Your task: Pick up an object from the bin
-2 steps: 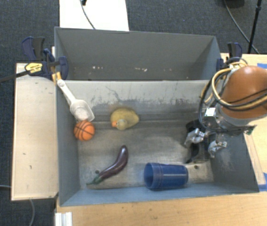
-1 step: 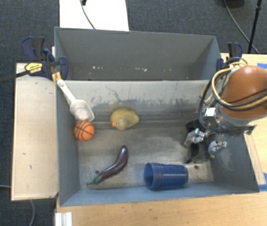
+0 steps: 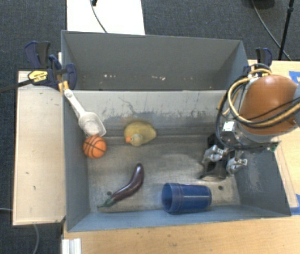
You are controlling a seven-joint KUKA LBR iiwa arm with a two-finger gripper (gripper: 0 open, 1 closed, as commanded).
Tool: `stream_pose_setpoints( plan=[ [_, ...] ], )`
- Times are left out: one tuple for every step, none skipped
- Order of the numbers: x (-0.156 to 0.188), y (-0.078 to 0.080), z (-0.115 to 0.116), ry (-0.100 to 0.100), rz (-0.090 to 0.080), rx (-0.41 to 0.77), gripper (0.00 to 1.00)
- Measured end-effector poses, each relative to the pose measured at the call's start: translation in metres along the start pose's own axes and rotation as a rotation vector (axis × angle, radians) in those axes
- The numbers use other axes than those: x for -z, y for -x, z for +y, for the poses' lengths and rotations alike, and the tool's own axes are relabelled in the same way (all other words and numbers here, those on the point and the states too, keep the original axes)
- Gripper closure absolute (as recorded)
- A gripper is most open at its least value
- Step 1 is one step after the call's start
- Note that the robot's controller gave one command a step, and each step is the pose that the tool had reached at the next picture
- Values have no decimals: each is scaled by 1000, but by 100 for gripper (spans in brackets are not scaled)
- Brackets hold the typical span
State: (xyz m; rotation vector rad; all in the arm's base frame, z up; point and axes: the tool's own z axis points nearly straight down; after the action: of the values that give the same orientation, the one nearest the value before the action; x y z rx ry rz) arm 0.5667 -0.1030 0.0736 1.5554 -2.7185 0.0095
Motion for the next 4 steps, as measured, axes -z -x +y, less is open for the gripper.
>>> stream_pose_setpoints(
  plan=[
    [2,20,17,-13,-10,-35,100],
    [2,5,20,-18,-24,33,100],
    [35,4,26,8,-11,32,100],
    [49,6,26,7,-11,30,100]
  ],
)
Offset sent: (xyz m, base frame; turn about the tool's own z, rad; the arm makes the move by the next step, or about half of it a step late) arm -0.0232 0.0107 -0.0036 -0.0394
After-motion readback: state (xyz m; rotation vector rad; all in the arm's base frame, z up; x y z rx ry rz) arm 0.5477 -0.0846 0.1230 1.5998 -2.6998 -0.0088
